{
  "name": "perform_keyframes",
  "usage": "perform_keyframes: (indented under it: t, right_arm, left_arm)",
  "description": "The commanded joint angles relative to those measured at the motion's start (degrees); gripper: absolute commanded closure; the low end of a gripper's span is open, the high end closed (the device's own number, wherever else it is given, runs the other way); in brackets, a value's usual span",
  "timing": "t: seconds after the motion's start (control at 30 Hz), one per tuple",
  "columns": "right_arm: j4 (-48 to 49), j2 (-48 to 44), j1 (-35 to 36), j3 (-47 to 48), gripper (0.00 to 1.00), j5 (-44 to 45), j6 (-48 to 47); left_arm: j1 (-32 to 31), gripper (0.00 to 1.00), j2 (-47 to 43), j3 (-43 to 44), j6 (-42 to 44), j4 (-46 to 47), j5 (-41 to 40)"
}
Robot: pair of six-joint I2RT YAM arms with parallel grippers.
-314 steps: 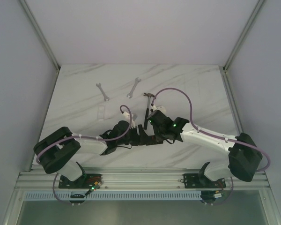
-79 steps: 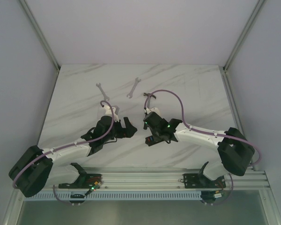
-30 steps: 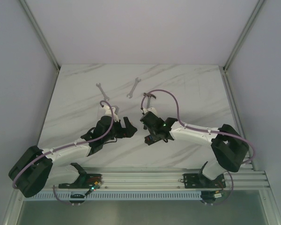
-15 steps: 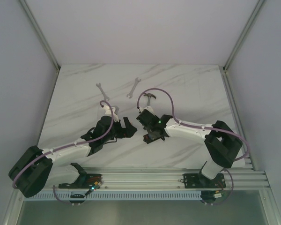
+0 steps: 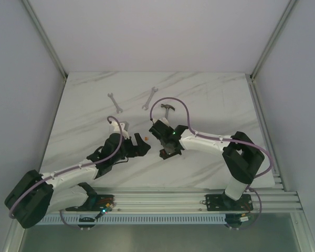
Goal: Snap on the fuse box
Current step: Install the fuse at the fuse box base.
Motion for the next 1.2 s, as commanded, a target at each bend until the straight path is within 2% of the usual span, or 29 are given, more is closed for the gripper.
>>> perform_keyframes:
  t: [0.0,0.27,0.47,0.8,0.97,1.17]
  right_arm:
    - [-6.9,6.8,0.1,-4.4,1.00,-10.3,3.9]
    - [-10.0,-0.4,0.1,1.6,0.76,-8.9,7.2]
    - [-11.3,-3.5,0.0,3.8,0.61,-7.8,9.9]
    - [-13.0,-5.4,0.0,7.2,0.62,-9.1,15.2]
    - [-14.5,-4.8,-0.4,7.4,0.69,-7.8,19.1]
    - [-15.0,-4.2,-1.2,6.9,0.74,-8.0,20.2]
  left_arm:
    - [0.2,0.00,-2.5,-0.8,-0.9,-1.5,-1.0]
    - [0.3,0.00,-6.4,-0.9,-0.8,-3.8,-1.4]
    - [0.3,0.00,-6.5,-0.3,-1.6,-4.8,-0.2]
    - [0.3,0.00,-6.8,-0.5,-4.0,-5.2,2.9]
    - [0.2,0.00,-5.2,-0.1,-4.5,-5.0,5.5]
    - [-1.4,0.04,-1.9,0.1,-5.5,-1.8,7.9]
